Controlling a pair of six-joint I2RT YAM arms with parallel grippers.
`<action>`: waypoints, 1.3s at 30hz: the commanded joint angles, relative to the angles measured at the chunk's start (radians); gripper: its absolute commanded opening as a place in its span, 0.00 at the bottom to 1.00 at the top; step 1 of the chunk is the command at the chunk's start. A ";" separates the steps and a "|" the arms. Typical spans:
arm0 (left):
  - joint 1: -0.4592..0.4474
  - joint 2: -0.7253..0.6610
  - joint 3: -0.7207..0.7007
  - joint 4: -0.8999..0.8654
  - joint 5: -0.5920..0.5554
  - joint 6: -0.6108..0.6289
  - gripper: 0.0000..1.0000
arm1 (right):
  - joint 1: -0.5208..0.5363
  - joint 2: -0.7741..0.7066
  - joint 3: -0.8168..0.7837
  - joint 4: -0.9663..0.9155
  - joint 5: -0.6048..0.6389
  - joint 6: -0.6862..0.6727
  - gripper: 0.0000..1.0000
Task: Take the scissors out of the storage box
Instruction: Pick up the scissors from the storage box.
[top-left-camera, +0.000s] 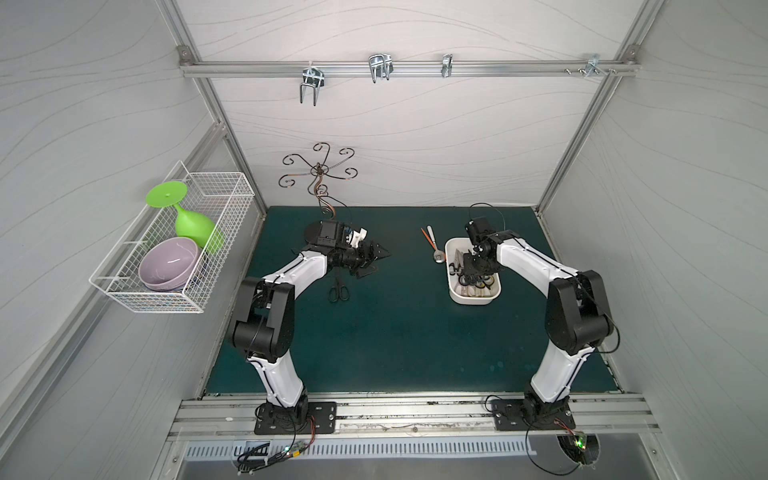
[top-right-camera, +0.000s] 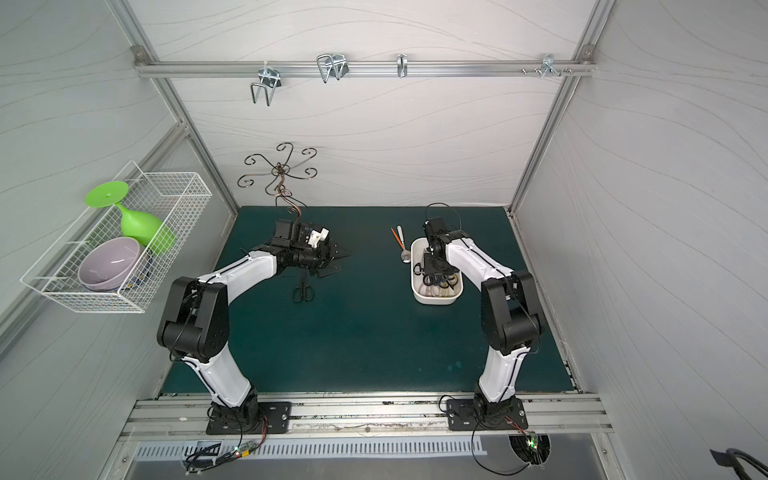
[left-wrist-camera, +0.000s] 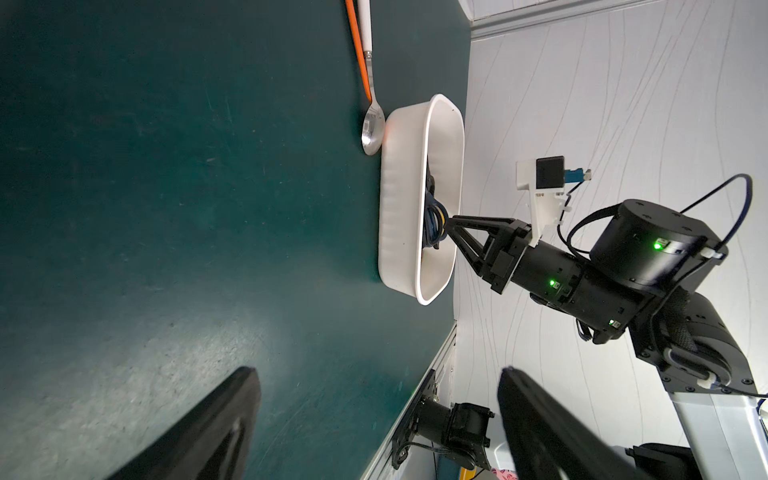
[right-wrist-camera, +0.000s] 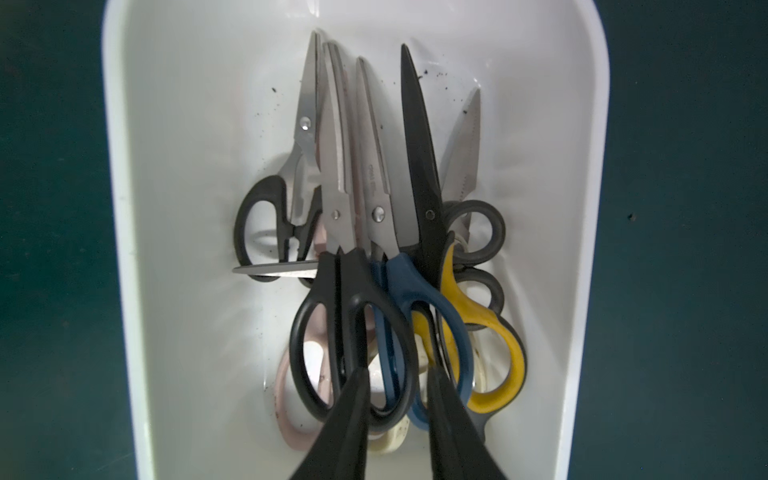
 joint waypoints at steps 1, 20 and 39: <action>-0.006 -0.007 0.005 0.044 0.022 -0.002 0.94 | -0.003 0.018 0.002 -0.026 0.020 -0.013 0.29; -0.009 -0.002 0.015 0.028 0.027 0.004 0.94 | -0.002 0.059 0.008 -0.019 0.040 -0.010 0.18; -0.011 -0.005 0.016 0.020 0.028 0.011 0.94 | -0.003 0.064 0.015 -0.018 0.028 0.004 0.08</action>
